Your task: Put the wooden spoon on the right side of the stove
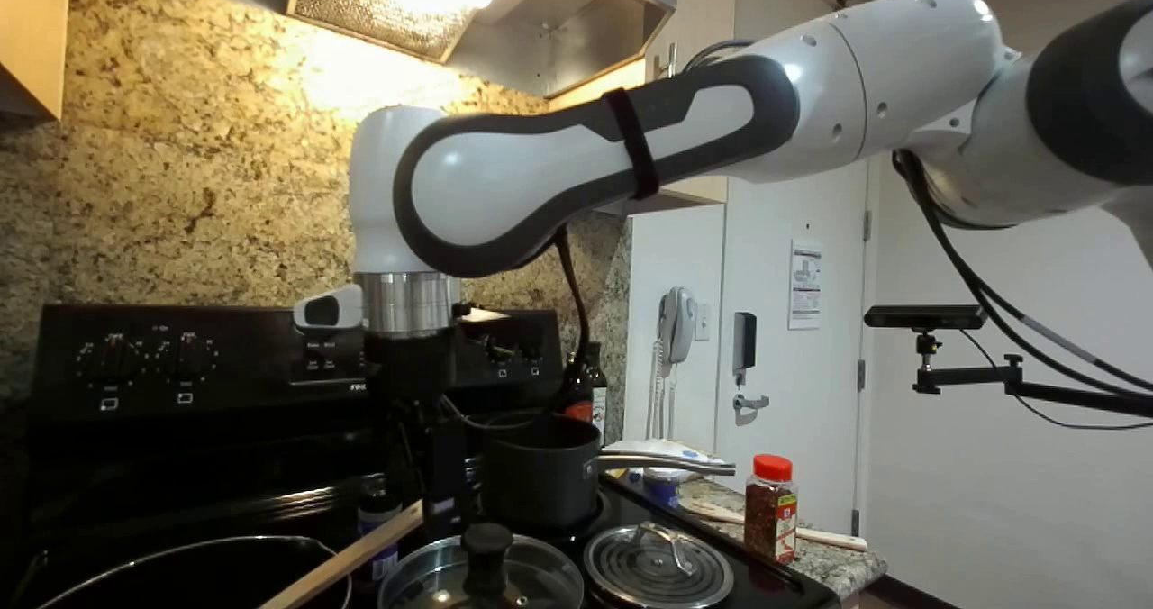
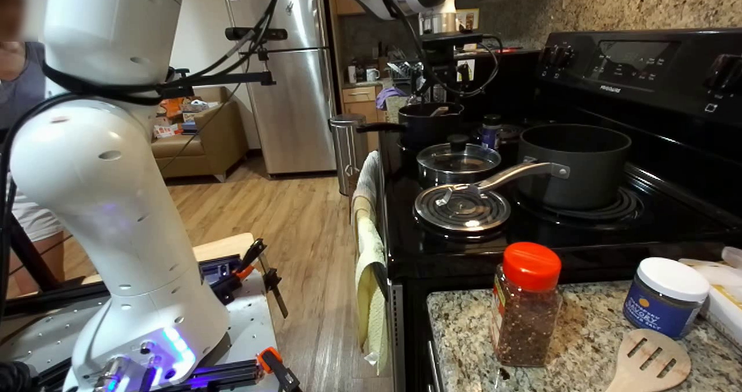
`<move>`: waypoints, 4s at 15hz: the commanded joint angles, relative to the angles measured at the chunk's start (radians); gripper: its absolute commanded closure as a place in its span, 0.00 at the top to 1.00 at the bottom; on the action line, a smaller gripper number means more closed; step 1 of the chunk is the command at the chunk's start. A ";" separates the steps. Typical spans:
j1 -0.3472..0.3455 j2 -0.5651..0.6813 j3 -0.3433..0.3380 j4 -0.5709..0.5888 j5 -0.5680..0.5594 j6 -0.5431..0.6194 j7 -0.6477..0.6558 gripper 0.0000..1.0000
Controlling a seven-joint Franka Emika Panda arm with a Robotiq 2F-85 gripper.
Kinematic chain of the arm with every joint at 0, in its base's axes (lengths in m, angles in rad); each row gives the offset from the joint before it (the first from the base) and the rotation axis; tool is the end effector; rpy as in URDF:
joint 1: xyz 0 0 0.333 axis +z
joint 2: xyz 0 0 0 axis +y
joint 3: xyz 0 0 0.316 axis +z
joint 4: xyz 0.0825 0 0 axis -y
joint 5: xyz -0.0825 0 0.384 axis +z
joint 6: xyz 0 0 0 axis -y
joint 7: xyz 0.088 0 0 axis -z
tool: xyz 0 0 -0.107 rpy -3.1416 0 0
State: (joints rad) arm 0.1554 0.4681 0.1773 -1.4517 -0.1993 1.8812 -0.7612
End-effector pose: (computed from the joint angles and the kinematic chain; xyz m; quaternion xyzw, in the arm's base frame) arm 0.6621 0.1922 0.4180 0.8405 0.5389 -0.0265 0.0499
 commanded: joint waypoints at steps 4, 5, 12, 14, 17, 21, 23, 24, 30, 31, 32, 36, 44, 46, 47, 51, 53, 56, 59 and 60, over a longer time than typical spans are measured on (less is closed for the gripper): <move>0.004 0.001 0.004 0.007 -0.008 -0.020 -0.028 0.47; 0.004 0.002 0.004 0.007 -0.007 -0.021 -0.027 0.41; 0.002 -0.005 0.007 0.000 0.001 -0.031 -0.030 0.07; 0.003 -0.017 0.006 -0.004 -0.002 -0.034 -0.027 0.07; 0.008 -0.061 0.002 -0.017 -0.017 -0.054 -0.013 0.07; 0.009 -0.156 -0.001 -0.058 -0.027 -0.095 0.006 0.07; 0.003 -0.208 -0.005 -0.087 -0.022 -0.108 0.020 0.07; -0.001 -0.235 -0.008 -0.104 -0.020 -0.116 0.026 0.07; -0.078 -0.486 -0.068 -0.373 0.059 -0.060 0.038 0.07; -0.093 -0.527 -0.088 -0.420 0.084 -0.045 0.045 0.07; -0.109 -0.570 -0.111 -0.470 0.110 -0.026 0.062 0.07; -0.164 -0.752 -0.222 -0.678 0.184 0.054 0.062 0.07; -0.212 -0.928 -0.404 -0.918 0.205 0.153 0.042 0.27; -0.211 -0.959 -0.419 -0.961 0.212 0.188 0.037 0.27; -0.209 -0.964 -0.419 -0.967 0.213 0.192 0.037 0.27; -0.213 -0.960 -0.409 -0.947 0.215 0.215 0.089 0.07; -0.248 -0.962 -0.428 -0.923 0.210 0.229 0.153 0.07; -0.304 -0.964 -0.502 -0.891 0.209 0.212 0.193 0.07; -0.381 -0.957 -0.587 -0.901 0.200 0.235 0.207 0.07; -0.406 -0.951 -0.607 -0.904 0.196 0.245 0.220 0.07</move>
State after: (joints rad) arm -0.1893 -0.4961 -0.3903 -2.3486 0.0124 2.0930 -0.5916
